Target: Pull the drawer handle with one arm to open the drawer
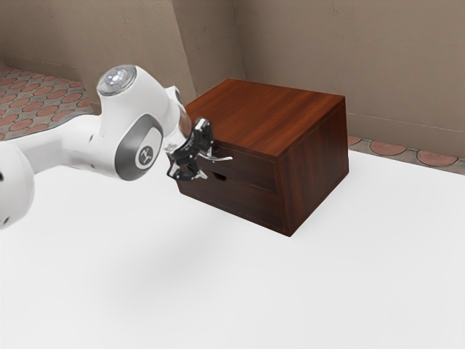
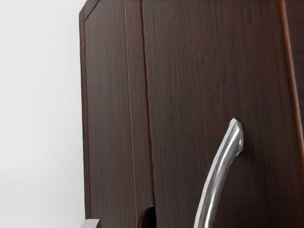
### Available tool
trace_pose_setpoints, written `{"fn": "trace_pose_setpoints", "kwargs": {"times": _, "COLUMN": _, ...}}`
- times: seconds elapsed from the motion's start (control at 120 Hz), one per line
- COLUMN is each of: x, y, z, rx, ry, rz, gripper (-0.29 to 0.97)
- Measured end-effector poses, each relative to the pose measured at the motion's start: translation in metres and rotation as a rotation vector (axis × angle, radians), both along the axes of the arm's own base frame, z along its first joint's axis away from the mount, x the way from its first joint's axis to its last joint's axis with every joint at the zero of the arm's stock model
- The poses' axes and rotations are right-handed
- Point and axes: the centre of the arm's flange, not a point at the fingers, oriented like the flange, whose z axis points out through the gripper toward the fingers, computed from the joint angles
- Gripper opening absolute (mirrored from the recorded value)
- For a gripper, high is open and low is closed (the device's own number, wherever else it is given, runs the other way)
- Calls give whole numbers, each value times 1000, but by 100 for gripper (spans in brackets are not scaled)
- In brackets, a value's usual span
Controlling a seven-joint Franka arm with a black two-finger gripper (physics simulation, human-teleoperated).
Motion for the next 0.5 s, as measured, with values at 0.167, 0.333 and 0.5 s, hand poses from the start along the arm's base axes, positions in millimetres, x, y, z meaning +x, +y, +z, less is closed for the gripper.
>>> {"fn": "trace_pose_setpoints", "kwargs": {"times": 0.167, "x": 0, "y": -2, "z": 0, "rx": -8, "ry": -5, "rz": 10, "gripper": 17}}
{"fn": "trace_pose_setpoints", "kwargs": {"times": 0.333, "x": -1, "y": -2, "z": 1, "rx": -7, "ry": -9, "rz": 13, "gripper": 15}}
{"fn": "trace_pose_setpoints", "kwargs": {"times": 0.5, "x": -6, "y": -3, "z": 7, "rx": -10, "ry": -15, "rz": 17, "gripper": 15}}
